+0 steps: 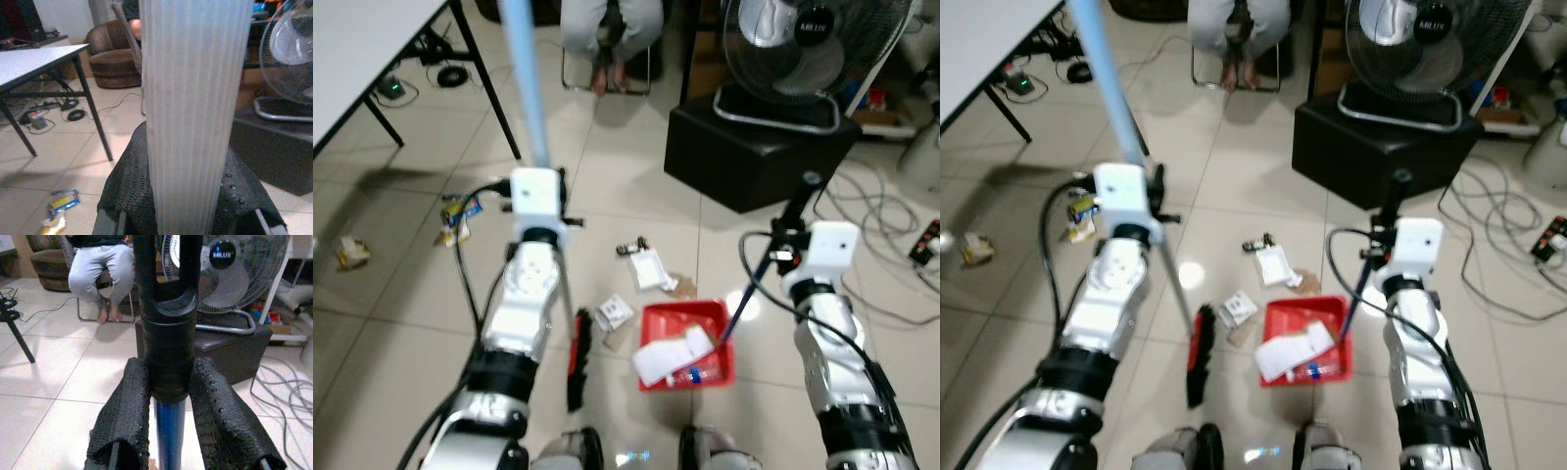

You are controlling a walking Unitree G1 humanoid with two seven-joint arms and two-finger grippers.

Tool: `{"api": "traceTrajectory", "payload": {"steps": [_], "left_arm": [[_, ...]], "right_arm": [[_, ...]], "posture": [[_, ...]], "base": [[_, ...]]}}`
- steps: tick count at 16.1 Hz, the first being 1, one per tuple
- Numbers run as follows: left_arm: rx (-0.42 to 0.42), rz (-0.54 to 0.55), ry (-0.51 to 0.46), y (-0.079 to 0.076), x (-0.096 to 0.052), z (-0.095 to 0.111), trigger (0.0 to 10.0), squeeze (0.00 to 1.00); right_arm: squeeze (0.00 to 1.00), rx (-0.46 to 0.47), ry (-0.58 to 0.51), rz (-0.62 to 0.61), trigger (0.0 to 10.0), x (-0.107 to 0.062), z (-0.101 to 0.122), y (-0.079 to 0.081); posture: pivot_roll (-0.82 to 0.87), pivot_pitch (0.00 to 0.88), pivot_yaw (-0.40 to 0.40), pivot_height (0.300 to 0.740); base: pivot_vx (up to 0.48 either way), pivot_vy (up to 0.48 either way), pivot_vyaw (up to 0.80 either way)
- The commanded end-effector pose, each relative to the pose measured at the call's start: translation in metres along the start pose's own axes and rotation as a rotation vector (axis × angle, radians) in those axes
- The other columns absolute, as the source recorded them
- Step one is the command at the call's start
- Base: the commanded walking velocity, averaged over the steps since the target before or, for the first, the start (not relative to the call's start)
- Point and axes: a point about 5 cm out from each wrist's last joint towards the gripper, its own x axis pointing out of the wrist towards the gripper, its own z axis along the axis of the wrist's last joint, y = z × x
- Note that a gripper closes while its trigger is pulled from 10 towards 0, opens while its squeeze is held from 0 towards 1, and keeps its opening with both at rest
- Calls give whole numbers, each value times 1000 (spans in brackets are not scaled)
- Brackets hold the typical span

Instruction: Sweep floor

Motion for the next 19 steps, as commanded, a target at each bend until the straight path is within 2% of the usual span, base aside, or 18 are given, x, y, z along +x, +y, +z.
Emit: {"api": "traceTrajectory", "payload": {"steps": [1, 3, 11, 15, 19], "left_arm": [[6, -27, -34, -6, 2, 9, 10000, 0], [8, -26, -31, -6, 2, 8, 10000, 0], [-18, -17, -21, -8, 1, 5, 10000, 0], [-43, 0, -7, -14, -8, -2, 10000, 0], [-44, 9, -1, -13, -11, -4, 10000, 0]], "right_arm": [[0, 4, -69, -12, 10000, 2, 13, -3], [0, 6, -66, -12, 10000, 2, 13, -2], [0, 3, -73, 10, 10000, 9, 17, 0], [0, -27, -64, 38, 10000, 7, 19, -5], [0, -30, -59, 53, 10000, 6, 19, -3]], "posture": [[-111, 193, 59, 740], [-103, 196, 60, 740], [-113, 187, 22, 740], [-124, 188, -22, 740], [-127, 188, -26, 740]], "base": [[319, 0, 0], [315, 0, 0], [0, 0, 0], [0, 0, 0], [0, 0, 0]]}}
